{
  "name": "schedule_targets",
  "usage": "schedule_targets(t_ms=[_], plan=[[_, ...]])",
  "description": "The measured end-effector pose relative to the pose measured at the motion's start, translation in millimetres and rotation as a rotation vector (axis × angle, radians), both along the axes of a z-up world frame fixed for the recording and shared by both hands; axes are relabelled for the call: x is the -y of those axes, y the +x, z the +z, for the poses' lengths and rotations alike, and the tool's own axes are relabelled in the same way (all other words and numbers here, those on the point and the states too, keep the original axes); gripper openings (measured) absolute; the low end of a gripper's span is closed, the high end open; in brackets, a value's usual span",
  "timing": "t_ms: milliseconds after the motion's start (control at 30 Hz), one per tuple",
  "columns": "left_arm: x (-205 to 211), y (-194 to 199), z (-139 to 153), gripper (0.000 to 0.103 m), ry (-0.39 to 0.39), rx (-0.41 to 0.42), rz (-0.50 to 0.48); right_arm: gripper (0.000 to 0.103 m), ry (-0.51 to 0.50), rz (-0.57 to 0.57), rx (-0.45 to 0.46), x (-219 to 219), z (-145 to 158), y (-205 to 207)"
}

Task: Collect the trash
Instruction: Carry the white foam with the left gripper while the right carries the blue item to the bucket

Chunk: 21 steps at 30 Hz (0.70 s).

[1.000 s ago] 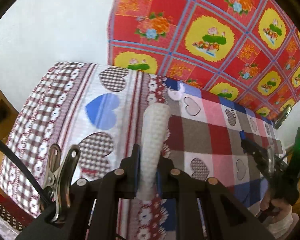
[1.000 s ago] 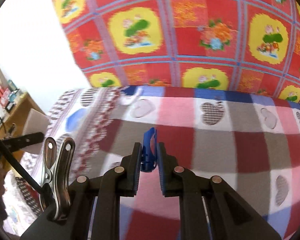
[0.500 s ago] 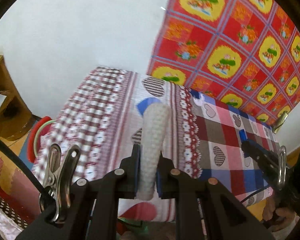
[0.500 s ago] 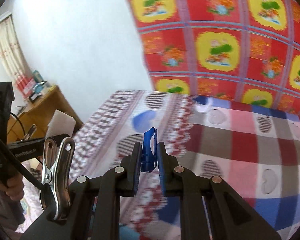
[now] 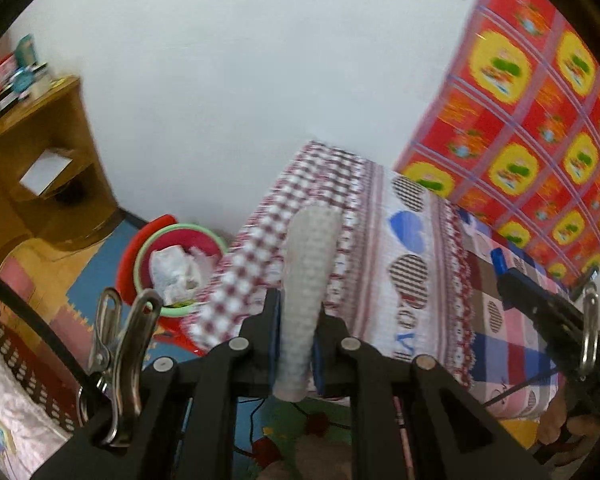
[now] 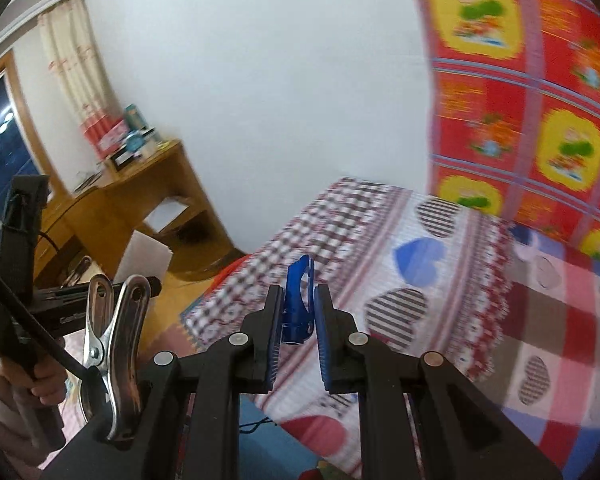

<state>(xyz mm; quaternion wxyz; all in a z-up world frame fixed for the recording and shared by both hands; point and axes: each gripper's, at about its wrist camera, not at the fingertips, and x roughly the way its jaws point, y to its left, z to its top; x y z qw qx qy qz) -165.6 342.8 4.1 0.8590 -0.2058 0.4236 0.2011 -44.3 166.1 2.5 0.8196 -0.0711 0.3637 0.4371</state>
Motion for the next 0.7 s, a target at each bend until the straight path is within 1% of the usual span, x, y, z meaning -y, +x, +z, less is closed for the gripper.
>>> schedule_targets(t_ms=[233, 300, 367, 433, 567, 700], plan=[[-50.3, -21.6, -14.2, 0.014, -0.03, -0.024, 0.136, 0.016, 0.0, 0.152, -0.033, -58.5, -8.1, 7.9], [-63.8, -23.2, -19.6, 0.014, -0.04, -0.034, 0.155, 0.016, -0.011, 0.206, -0.024, -80.0, -12.3, 10.1], [-77.1, -23.8, -25.5, 0.014, -0.027, -0.052, 0.18, 0.016, -0.029, 0.242, -0.032, -102.6, -17.9, 12.8], [-93.3, -22.9, -34.1, 0.014, -0.018, -0.069, 0.208, 0.016, -0.043, 0.265, -0.047, -121.7, -23.4, 16.1], [-122.6, -19.2, -52.5, 0.014, -0.045, -0.091, 0.239, 0.016, -0.082, 0.304, -0.071, -165.5, -37.2, 19.2], [-152.3, -11.6, -71.8, 0.014, -0.071, -0.1, 0.236, 0.016, -0.12, 0.3, -0.083, -205.8, -52.1, 21.9]])
